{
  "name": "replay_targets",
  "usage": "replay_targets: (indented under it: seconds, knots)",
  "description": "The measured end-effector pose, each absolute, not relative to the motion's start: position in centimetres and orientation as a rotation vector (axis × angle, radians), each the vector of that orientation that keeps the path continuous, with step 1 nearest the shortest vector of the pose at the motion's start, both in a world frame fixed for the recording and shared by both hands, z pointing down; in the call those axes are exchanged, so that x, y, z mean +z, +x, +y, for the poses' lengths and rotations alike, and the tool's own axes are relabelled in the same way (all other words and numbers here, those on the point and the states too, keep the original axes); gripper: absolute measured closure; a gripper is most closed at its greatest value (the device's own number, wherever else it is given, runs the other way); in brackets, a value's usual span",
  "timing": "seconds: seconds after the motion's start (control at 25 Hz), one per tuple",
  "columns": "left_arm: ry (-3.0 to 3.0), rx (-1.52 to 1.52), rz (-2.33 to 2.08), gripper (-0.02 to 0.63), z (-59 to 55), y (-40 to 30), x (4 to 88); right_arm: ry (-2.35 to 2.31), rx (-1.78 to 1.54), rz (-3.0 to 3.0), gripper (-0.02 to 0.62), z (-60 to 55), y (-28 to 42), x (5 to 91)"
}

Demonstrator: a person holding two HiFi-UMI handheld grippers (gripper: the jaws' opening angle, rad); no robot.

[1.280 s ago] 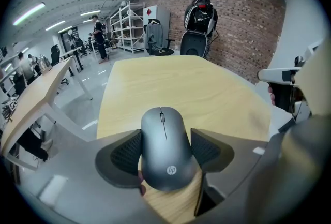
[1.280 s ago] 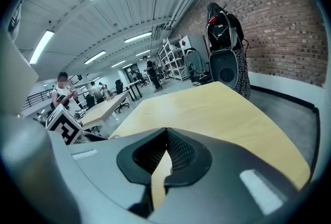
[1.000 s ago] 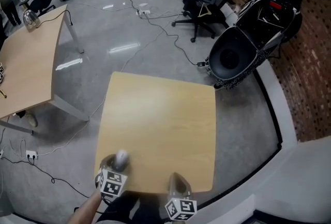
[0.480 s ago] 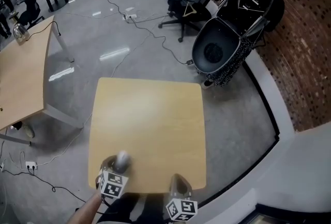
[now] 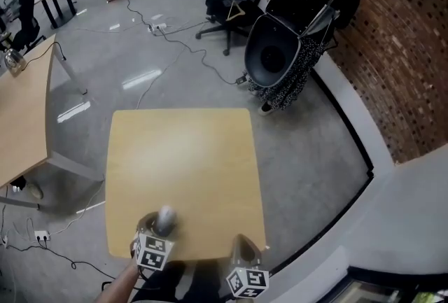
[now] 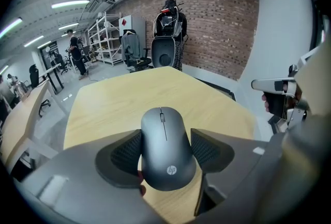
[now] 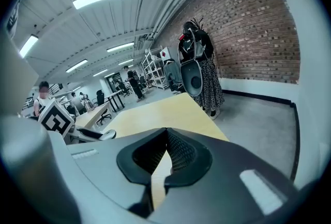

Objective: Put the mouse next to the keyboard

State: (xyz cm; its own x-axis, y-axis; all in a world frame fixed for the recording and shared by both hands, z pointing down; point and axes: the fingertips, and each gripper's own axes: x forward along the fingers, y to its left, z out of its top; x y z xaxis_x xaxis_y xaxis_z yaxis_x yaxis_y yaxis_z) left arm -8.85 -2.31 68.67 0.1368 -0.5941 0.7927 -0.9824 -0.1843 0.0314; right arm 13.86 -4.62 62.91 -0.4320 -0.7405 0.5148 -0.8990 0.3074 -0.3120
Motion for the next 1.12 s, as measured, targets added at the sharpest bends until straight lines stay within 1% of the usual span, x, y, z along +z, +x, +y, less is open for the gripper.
replay_targets:
  seconds: [0.36, 1.12]
  knots:
    - [1.952, 0.902, -1.428, 0.307, -4.2, -3.9, 68.7, 1.584, 0.834, -2.254, 0.581, -4.6, 18.2, 63.0]
    - [2.088, 0.975, -1.255, 0.307, -6.7, 4.1, 69.9, 1.742, 0.88, -2.138, 0.581, -4.2, 24.4, 64.3]
